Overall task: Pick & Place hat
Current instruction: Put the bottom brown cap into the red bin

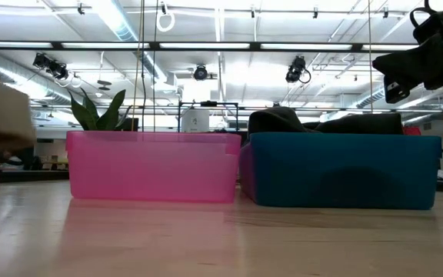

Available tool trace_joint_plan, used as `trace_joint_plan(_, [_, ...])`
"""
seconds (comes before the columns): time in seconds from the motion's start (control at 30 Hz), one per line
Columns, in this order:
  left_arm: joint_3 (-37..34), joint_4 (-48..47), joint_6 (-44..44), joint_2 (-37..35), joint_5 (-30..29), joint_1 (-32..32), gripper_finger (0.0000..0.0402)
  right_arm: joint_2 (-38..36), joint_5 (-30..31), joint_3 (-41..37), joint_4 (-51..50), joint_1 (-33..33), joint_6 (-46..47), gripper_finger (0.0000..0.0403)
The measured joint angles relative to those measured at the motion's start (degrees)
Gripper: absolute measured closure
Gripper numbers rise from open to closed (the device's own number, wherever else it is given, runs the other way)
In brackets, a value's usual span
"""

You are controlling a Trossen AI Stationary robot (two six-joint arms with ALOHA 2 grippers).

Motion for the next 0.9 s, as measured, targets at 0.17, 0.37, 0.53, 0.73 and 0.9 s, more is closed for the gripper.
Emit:
trace_joint_plan(0.17, [6.5, -9.9, 7.4, 0.0, -2.5, 2.8, 0.0398, 0.0, 0.0, 0.0, 0.0, 0.0, 0.0, 0.0372])
trace_joint_plan(0.37, [14.0, -16.1, 14.9, 0.0, -8.3, 6.6, 0.0399, 0.0, 0.0, 0.0, 0.0, 0.0, 0.0, 0.0372])
trace_joint_plan(0.53, [17.8, -17.5, 22.0, 0.0, -13.8, 10.6, 0.04, 0.0, 0.0, 0.0, 0.0, 0.0, 0.0, 0.0372])
trace_joint_plan(0.73, [17.3, -17.4, 28.0, 0.0, -22.5, 17.0, 0.04, 0.0, 0.0, 0.0, 0.0, 0.0, 0.0, 0.0372])
trace_joint_plan(0.9, [16.0, -14.6, 33.0, 0.0, -27.1, 22.2, 0.04, 0.0, 0.0, 0.0, 0.0, 0.0, 0.0, 0.0372])
